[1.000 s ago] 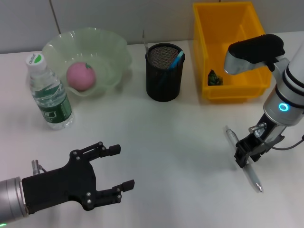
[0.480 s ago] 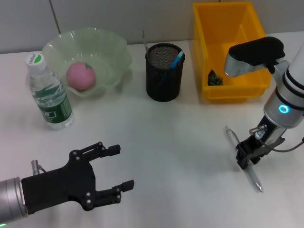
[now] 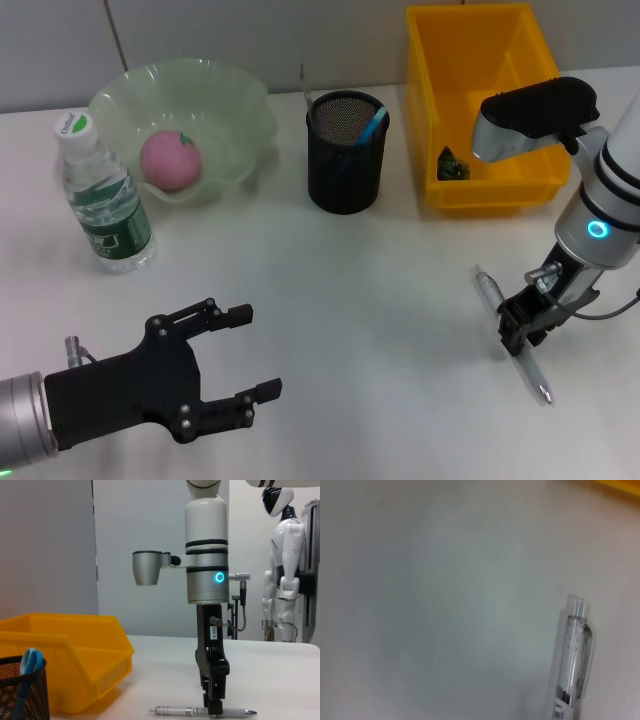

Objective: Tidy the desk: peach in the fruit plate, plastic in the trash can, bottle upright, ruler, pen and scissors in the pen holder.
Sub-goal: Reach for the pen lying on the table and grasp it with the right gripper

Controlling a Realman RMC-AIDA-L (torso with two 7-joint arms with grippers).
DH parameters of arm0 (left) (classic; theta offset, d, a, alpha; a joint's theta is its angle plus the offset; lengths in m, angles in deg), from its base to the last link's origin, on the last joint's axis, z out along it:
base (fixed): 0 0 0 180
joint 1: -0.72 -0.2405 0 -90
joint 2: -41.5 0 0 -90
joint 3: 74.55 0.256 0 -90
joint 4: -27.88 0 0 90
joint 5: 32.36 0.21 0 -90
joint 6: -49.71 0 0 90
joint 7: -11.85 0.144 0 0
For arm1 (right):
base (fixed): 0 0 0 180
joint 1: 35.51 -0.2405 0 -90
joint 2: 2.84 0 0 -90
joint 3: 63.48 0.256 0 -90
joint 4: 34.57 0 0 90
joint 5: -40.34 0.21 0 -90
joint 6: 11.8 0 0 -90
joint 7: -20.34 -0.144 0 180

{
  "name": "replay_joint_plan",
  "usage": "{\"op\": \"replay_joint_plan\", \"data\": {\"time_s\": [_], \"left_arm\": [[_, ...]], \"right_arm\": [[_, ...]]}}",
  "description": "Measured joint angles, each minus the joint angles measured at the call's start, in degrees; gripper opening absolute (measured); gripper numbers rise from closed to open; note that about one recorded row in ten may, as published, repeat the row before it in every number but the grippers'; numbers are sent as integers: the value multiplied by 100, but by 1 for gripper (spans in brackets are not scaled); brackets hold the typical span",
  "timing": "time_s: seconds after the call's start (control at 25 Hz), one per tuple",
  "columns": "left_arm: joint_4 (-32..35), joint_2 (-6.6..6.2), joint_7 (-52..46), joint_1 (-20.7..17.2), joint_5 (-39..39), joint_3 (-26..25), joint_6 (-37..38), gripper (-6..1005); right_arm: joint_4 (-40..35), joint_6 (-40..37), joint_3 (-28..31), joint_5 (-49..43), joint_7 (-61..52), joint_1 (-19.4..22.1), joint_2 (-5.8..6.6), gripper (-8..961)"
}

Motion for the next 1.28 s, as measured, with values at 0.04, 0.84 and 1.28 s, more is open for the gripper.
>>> {"op": "replay_joint_plan", "data": {"time_s": [0.04,0.84,1.28], "left_arm": [[0,-2,0,1,0,0,1,803],[0,-2,0,1,0,0,-8,802],[0,-11,0,20,0,0,-19,802]], "right_arm": [[0,-11,0,1,6,0,0,257],[72,7,0,7,21,-15,0,245],[82,18,0,8,21,-18,0,246]]}}
